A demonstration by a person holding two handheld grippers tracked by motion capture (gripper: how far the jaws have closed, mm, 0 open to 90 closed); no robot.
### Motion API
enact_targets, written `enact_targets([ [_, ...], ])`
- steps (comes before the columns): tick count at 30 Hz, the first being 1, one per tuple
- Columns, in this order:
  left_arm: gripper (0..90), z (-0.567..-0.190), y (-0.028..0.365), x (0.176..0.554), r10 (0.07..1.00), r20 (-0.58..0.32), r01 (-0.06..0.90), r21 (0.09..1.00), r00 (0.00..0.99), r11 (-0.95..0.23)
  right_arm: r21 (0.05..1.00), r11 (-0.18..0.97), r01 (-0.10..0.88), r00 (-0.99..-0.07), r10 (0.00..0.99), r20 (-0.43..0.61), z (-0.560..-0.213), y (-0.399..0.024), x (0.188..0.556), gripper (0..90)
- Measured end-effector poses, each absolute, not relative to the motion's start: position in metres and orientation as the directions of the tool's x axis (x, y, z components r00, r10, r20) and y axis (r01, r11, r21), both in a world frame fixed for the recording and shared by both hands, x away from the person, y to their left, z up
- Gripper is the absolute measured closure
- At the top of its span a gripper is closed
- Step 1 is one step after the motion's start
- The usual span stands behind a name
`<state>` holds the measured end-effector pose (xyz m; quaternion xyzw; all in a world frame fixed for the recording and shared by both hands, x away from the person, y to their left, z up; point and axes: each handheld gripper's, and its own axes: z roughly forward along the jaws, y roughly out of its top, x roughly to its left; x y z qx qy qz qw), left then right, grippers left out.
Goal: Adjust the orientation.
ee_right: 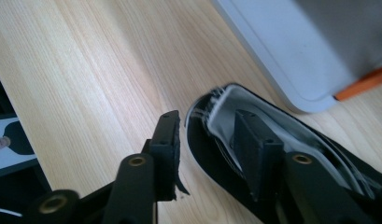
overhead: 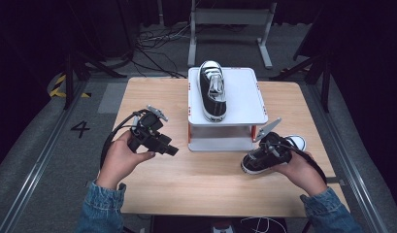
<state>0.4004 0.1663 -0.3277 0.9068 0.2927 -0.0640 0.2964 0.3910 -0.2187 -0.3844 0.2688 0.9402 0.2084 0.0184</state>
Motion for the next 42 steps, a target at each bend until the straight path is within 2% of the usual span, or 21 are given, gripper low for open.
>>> enact_targets([
  [2, 44.3, -0.327, 0.17, 0.398, 0.5, -0.294, 0.577, 0.504, 0.814, -0.643, 0.384, 0.782, 0.491, -0.86, 0.506, 0.071, -0.388, -0.214, 0.393, 69.5],
  [4, 44.4, -0.326, 0.173, 0.396, 0.508, -0.293, 0.582, 0.509, 0.81, -0.634, 0.369, 0.795, 0.481, -0.864, 0.501, 0.046, -0.388, -0.213, 0.394, 78.5],
  [6, 44.5, -0.326, 0.175, 0.395, 0.51, -0.294, 0.584, 0.509, 0.808, -0.632, 0.365, 0.797, 0.481, -0.866, 0.496, 0.057, -0.385, -0.215, 0.394, 82.5],
  [15, 44.5, -0.325, 0.162, 0.406, 0.475, -0.293, 0.555, 0.512, 0.83, -0.655, 0.32, 0.819, 0.476, -0.877, 0.466, 0.112, -0.366, -0.243, 0.373, 83.4],
  [16, 44.5, -0.327, 0.156, 0.41, 0.463, -0.303, 0.552, 0.51, 0.833, -0.66, 0.307, 0.808, 0.503, -0.863, 0.488, 0.132, -0.361, -0.257, 0.364, 84.9],
  [21, 44.5, -0.327, 0.143, 0.417, 0.433, -0.304, 0.529, 0.507, 0.848, -0.68, 0.238, 0.815, 0.528, -0.849, 0.509, 0.142, -0.365, -0.266, 0.35, 84.0],
  [24, 44.6, -0.326, 0.138, 0.42, 0.417, -0.304, 0.516, 0.513, 0.857, -0.687, 0.194, 0.814, 0.547, -0.836, 0.519, 0.176, -0.37, -0.272, 0.347, 77.9],
  [25, 44.6, -0.326, 0.137, 0.421, 0.41, -0.306, 0.512, 0.513, 0.859, -0.689, 0.193, 0.808, 0.556, -0.829, 0.523, 0.197, -0.371, -0.274, 0.347, 76.0],
  [26, 44.6, -0.326, 0.137, 0.421, 0.41, -0.306, 0.512, 0.513, 0.859, -0.689, 0.209, 0.795, 0.569, -0.821, 0.532, 0.208, -0.371, -0.277, 0.347, 70.1],
  [27, 44.6, -0.326, 0.136, 0.422, 0.414, -0.306, 0.515, 0.507, 0.857, -0.691, 0.209, 0.795, 0.569, -0.821, 0.532, 0.208, -0.371, -0.277, 0.347, 70.1],
  [28, 44.5, -0.327, 0.136, 0.423, 0.415, -0.31, 0.518, 0.506, 0.856, -0.69, 0.261, 0.763, 0.591, -0.807, 0.563, 0.181, -0.365, -0.283, 0.348, 59.3],
  [30, 44.5, -0.328, 0.136, 0.423, 0.414, -0.312, 0.518, 0.504, 0.855, -0.691, 0.281, 0.748, 0.601, -0.799, 0.575, 0.179, -0.362, -0.286, 0.349, 56.1],
  [31, 44.4, -0.327, 0.137, 0.422, 0.419, -0.308, 0.52, 0.498, 0.854, -0.694, 0.342, 0.712, 0.613, -0.783, 0.607, 0.137, -0.354, -0.294, 0.351, 47.6],
  [32, 44.4, -0.328, 0.138, 0.421, 0.421, -0.31, 0.523, 0.502, 0.852, -0.689, 0.363, 0.695, 0.621, -0.769, 0.63, 0.109, -0.352, -0.299, 0.353, 46.3],
  [35, 44.3, -0.327, 0.142, 0.419, 0.428, -0.307, 0.527, 0.506, 0.85, -0.683, 0.378, 0.643, 0.666, -0.713, 0.697, 0.07, -0.354, -0.309, 0.362, 37.7],
  [42, 44.0, -0.328, 0.149, 0.417, 0.445, -0.309, 0.542, 0.5, 0.841, -0.676, 0.301, 0.668, 0.68, -0.699, 0.715, -0.006, -0.378, -0.31, 0.383, 34.4],
])
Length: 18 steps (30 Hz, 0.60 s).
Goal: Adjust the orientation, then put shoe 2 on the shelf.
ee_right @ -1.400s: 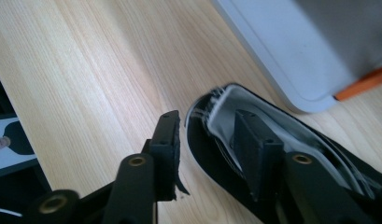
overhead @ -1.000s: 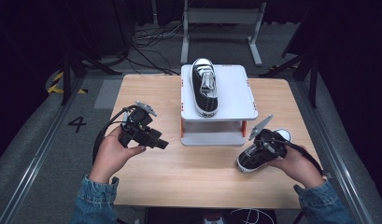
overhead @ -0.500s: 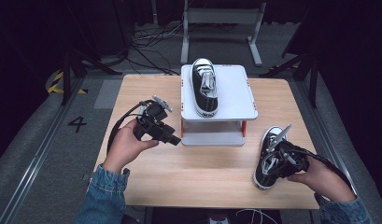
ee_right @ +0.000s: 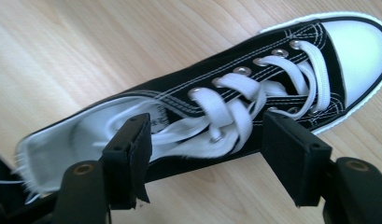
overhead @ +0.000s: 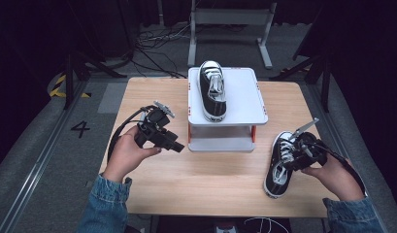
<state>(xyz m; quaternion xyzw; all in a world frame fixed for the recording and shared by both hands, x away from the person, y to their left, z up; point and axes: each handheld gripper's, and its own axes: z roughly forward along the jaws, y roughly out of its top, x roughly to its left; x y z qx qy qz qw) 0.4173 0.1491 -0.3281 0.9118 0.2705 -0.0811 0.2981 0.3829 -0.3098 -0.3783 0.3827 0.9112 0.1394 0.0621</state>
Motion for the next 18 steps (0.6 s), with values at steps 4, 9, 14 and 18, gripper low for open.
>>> enact_targets([
  [4, 43.9, -0.33, 0.148, 0.418, 0.447, -0.316, 0.547, 0.495, 0.837, -0.675, 0.285, 0.676, 0.679, -0.704, 0.71, -0.007, -0.389, -0.307, 0.39, 33.7],
  [9, 44.0, -0.331, 0.148, 0.418, 0.446, -0.32, 0.549, 0.497, 0.836, -0.672, 0.262, 0.681, 0.684, -0.698, 0.715, -0.038, -0.402, -0.306, 0.397, 35.6],
  [14, 44.5, -0.33, 0.152, 0.417, 0.452, -0.318, 0.553, 0.498, 0.833, -0.669, 0.277, 0.663, 0.696, -0.681, 0.732, -0.041, -0.4, -0.31, 0.402, 59.1],
  [18, 44.5, -0.331, 0.154, 0.416, 0.456, -0.321, 0.557, 0.499, 0.83, -0.664, 0.303, 0.621, 0.723, -0.654, 0.757, 0.009, -0.395, -0.315, 0.404, 69.8],
])
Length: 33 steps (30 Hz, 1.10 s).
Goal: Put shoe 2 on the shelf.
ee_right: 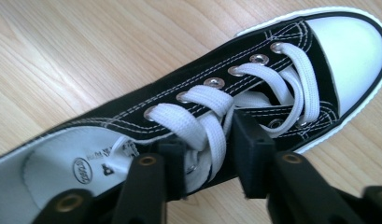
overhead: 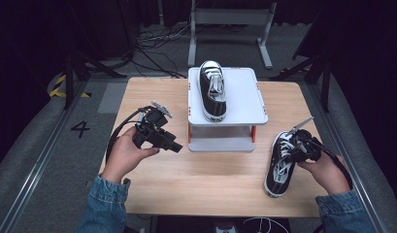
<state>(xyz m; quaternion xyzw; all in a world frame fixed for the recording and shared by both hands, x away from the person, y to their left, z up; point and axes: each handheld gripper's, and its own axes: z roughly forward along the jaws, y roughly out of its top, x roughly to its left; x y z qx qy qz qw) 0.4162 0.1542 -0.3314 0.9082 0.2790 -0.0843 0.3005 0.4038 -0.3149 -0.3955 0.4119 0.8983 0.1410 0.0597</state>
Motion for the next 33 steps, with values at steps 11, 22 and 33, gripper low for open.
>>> enact_targets([
  [11, 44.8, -0.331, 0.162, 0.416, 0.469, -0.323, 0.569, 0.501, 0.822, -0.652, 0.323, 0.573, 0.753, -0.613, 0.789, 0.029, -0.379, -0.323, 0.412, 77.4],
  [22, 44.8, -0.331, 0.164, 0.417, 0.478, -0.329, 0.58, 0.502, 0.814, -0.642, 0.322, 0.652, 0.687, -0.697, 0.716, 0.039, -0.351, -0.328, 0.424, 77.5],
  [33, 44.9, -0.331, 0.167, 0.416, 0.484, -0.33, 0.584, 0.507, 0.811, -0.634, 0.341, 0.638, 0.691, -0.681, 0.732, 0.01, -0.323, -0.339, 0.43, 77.6],
])
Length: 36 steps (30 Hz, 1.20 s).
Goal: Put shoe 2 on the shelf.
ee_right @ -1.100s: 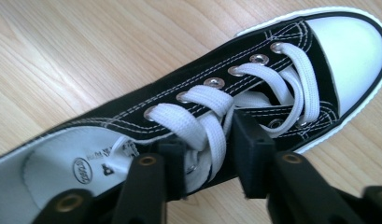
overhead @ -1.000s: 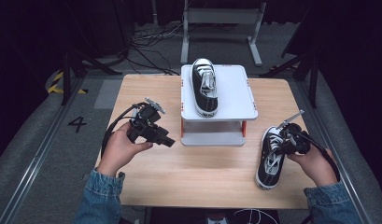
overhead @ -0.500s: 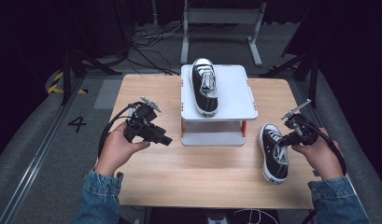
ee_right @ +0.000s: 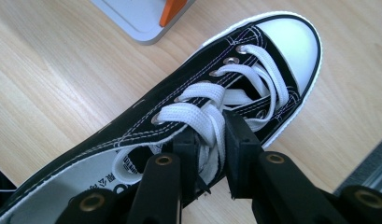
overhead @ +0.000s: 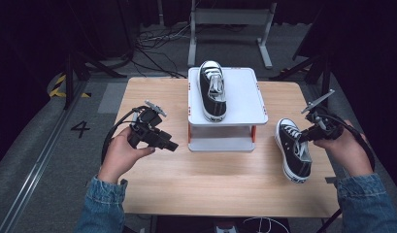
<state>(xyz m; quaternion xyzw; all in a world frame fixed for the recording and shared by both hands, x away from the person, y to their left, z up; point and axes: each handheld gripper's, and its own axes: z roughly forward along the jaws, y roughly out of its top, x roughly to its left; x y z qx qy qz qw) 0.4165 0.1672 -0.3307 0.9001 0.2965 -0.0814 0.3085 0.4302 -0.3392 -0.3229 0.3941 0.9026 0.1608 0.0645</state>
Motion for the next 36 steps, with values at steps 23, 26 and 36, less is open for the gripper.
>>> enact_targets([
  [23, 45.1, -0.328, 0.18, 0.416, 0.495, -0.327, 0.59, 0.522, 0.805, -0.616, 0.406, 0.61, 0.681, -0.637, 0.766, -0.083, -0.248, -0.315, 0.441, 77.7],
  [26, 45.2, -0.328, 0.183, 0.418, 0.497, -0.33, 0.593, 0.527, 0.803, -0.609, 0.417, 0.608, 0.675, -0.634, 0.768, -0.093, -0.237, -0.308, 0.444, 77.7],
  [36, 45.2, -0.33, 0.186, 0.418, 0.497, -0.336, 0.597, 0.524, 0.8, -0.607, 0.44, 0.631, 0.64, -0.643, 0.752, -0.143, -0.209, -0.283, 0.457, 77.8],
])
